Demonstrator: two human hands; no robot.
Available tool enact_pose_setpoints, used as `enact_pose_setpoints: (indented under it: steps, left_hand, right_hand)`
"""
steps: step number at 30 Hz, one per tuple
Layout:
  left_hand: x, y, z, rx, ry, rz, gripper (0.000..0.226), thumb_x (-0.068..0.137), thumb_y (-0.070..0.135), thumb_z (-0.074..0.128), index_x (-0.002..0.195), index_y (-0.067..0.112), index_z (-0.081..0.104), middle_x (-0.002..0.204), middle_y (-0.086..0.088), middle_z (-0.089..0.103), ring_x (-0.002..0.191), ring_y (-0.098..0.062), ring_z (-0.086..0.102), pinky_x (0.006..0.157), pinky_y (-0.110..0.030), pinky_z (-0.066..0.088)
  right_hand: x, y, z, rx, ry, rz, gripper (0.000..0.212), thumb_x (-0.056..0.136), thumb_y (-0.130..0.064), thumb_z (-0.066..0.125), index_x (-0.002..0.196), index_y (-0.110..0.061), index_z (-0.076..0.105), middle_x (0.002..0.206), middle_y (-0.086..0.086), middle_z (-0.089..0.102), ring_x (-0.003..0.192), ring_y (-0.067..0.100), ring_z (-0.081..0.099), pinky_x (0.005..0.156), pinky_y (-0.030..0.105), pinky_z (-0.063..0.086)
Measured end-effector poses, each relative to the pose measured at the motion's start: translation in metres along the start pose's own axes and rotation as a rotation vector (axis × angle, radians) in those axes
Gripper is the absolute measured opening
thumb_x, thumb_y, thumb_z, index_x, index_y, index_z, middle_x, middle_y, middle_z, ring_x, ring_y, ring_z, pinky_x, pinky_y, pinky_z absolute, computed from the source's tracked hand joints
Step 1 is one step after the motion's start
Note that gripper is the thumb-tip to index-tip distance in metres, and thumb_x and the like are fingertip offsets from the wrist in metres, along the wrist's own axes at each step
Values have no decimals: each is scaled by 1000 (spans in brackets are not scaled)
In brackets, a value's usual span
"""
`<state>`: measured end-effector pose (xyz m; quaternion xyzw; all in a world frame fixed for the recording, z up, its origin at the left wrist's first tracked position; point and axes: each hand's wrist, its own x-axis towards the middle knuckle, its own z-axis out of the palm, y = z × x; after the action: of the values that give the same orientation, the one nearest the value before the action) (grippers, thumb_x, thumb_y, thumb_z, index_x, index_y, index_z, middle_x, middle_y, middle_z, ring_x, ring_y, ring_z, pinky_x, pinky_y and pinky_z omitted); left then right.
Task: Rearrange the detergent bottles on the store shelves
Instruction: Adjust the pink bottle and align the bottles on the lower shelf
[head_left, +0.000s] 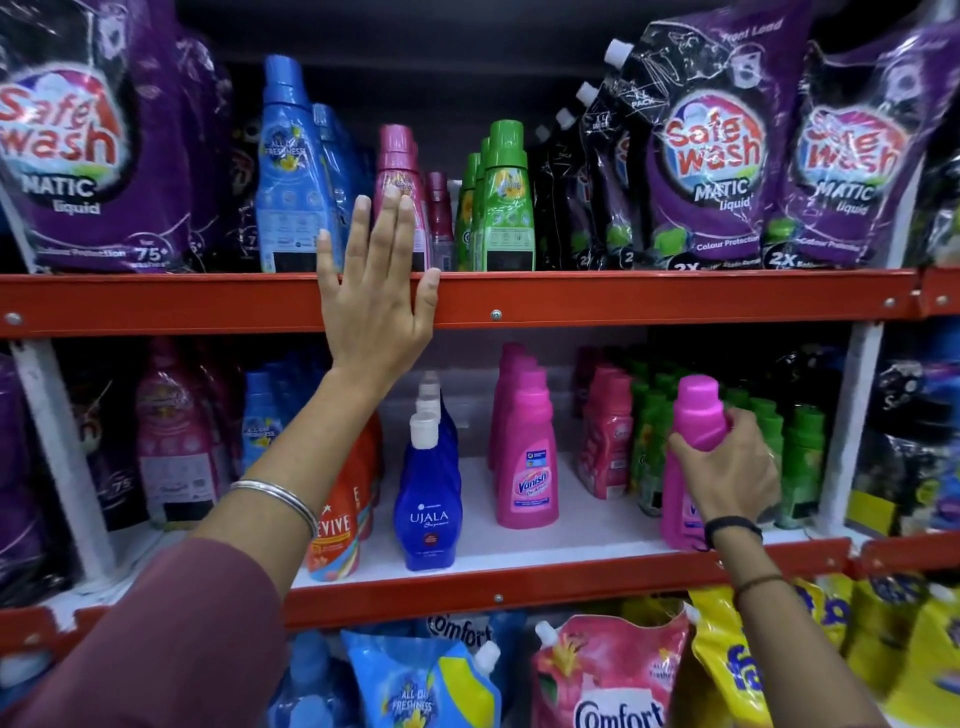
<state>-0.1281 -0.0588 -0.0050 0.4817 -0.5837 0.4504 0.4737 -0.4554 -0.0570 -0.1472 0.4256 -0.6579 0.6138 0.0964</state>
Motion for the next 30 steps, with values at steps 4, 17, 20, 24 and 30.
enact_pose_setpoints:
  steps: [4, 17, 20, 24, 30]
  left_hand:
    - [0, -1, 2, 9, 24, 12, 61, 101, 46, 22, 153, 15, 20, 161, -2, 23, 149, -22, 17, 118, -52, 11]
    - [-5, -7, 5, 46, 37, 71, 60, 101, 46, 24, 152, 14, 22, 160, -3, 26, 148, -23, 20, 118, -55, 16]
    - [-5, -8, 6, 49, 43, 75, 60, 101, 46, 26, 152, 14, 23, 159, -3, 27, 148, -23, 21, 118, -55, 17]
    - [-5, -8, 8, 52, 62, 82, 60, 101, 45, 27, 152, 14, 23, 159, -3, 28, 147, -23, 23, 117, -55, 19]
    - [-5, -8, 8, 41, 55, 81, 59, 101, 45, 27, 151, 14, 25, 158, -3, 29, 147, -24, 24, 117, -55, 19]
  right_hand:
    - [-15, -29, -4, 56, -33, -57, 55, 64, -39, 79, 103, -11, 52, 98, 19, 66, 88, 39, 61, 67, 39, 39]
    - [-75, -101, 45, 83, -166, -25, 61, 58, -52, 79, 95, -13, 50, 87, 12, 66, 78, 31, 62, 63, 31, 33]
    - [-82, -103, 55, 51, -163, 2, 63, 56, -52, 81, 92, -11, 49, 88, 15, 67, 77, 32, 62, 61, 30, 31]
    - [-87, -102, 65, 13, -175, 0, 65, 56, -54, 79, 92, -11, 47, 91, 15, 65, 81, 34, 62, 61, 32, 33]
    - [-83, -104, 67, -100, -191, -36, 76, 57, -64, 74, 99, -6, 48, 94, 18, 65, 88, 36, 63, 62, 36, 37]
